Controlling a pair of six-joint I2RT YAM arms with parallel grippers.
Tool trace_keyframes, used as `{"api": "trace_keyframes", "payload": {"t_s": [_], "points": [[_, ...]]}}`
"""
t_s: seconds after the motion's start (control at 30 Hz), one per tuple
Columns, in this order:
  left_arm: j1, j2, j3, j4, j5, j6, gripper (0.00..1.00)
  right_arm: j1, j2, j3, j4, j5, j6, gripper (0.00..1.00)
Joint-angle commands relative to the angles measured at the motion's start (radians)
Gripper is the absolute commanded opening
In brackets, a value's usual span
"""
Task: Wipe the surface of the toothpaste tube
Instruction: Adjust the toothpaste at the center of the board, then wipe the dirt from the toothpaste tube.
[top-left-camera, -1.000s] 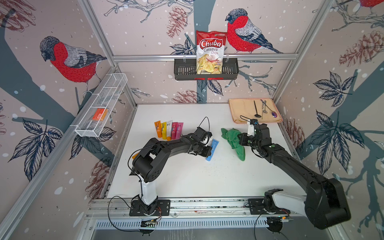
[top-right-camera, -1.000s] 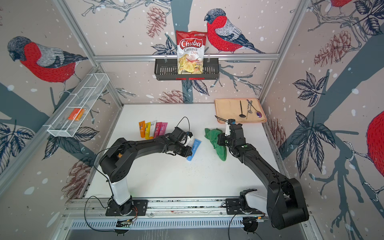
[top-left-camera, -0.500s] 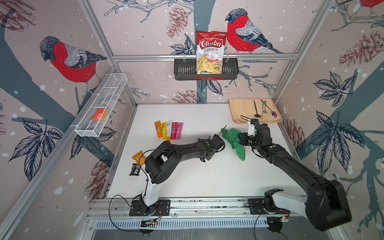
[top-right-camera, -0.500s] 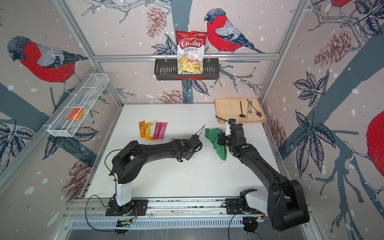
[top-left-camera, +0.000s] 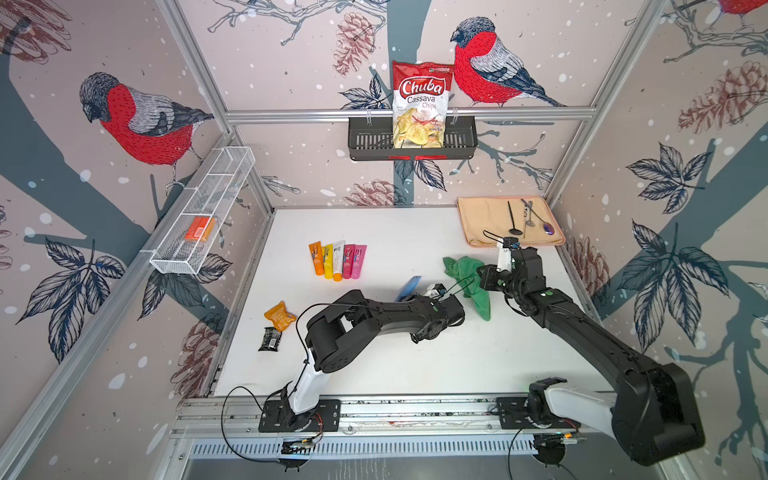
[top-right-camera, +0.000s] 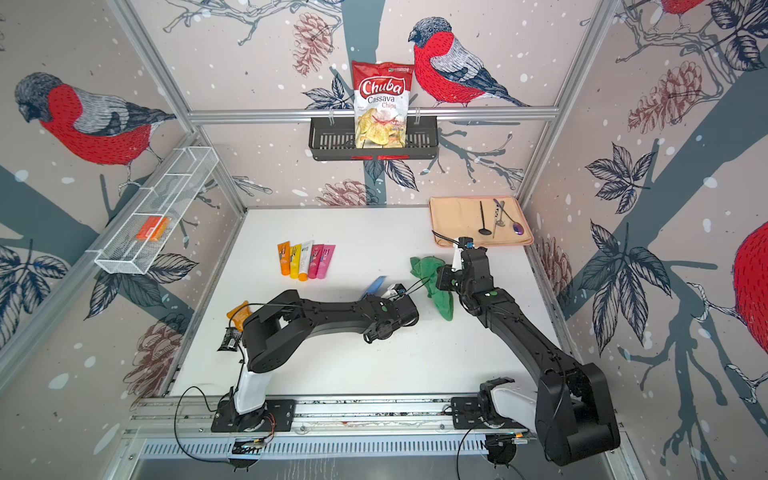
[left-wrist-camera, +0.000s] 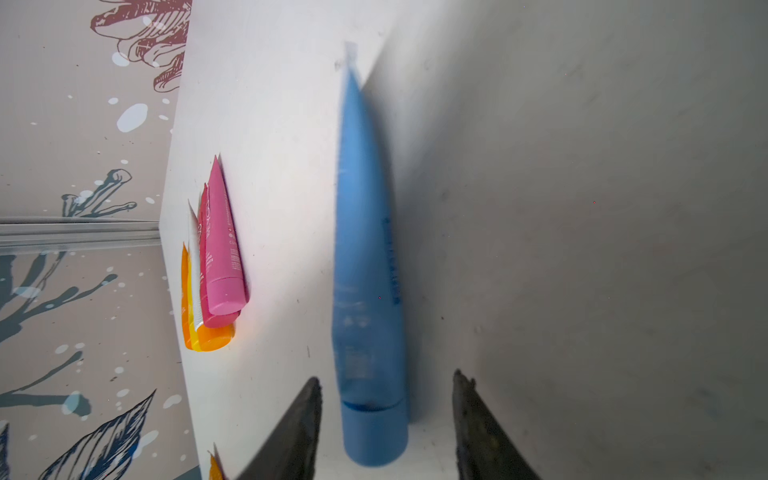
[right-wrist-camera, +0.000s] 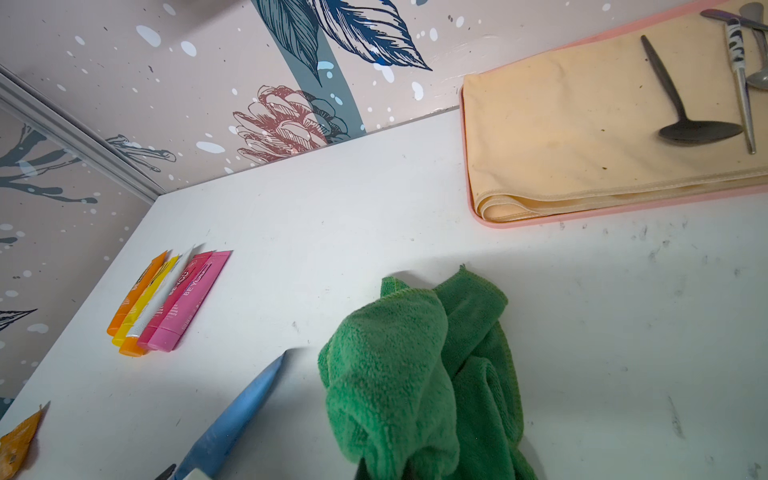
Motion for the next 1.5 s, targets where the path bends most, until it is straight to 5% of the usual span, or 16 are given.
{"api": "trace_keyframes", "payload": {"t_s": [0.0,0.17,0.37,0.7,0.93,1.47], "points": [[-0.004,-0.075,-0.011,0.057,0.107,-0.002,0.59,0.001,-0.003,0.008,0.016,-0.001,-0.006,0.00],[0.026,-0.285,-0.092,0.191,0.239,-0.025,0.59,0.000,-0.004,0.012,0.012,-0.005,-0.005,0.00],[0.179,-0.511,-0.304,0.340,0.462,-0.072,0.61,0.018,0.003,0.029,0.012,-0.062,-0.011,0.00],[0.275,-0.531,-0.523,0.513,0.667,-0.114,0.73,0.137,0.101,0.098,0.027,-0.053,-0.010,0.01],[0.320,-0.458,-0.564,0.647,0.822,-0.069,0.51,0.230,0.203,0.192,0.048,-0.105,-0.013,0.00],[0.319,-0.343,-0.552,0.662,0.780,-0.013,0.20,0.349,0.608,0.344,0.077,-0.317,-0.016,0.00]]}}
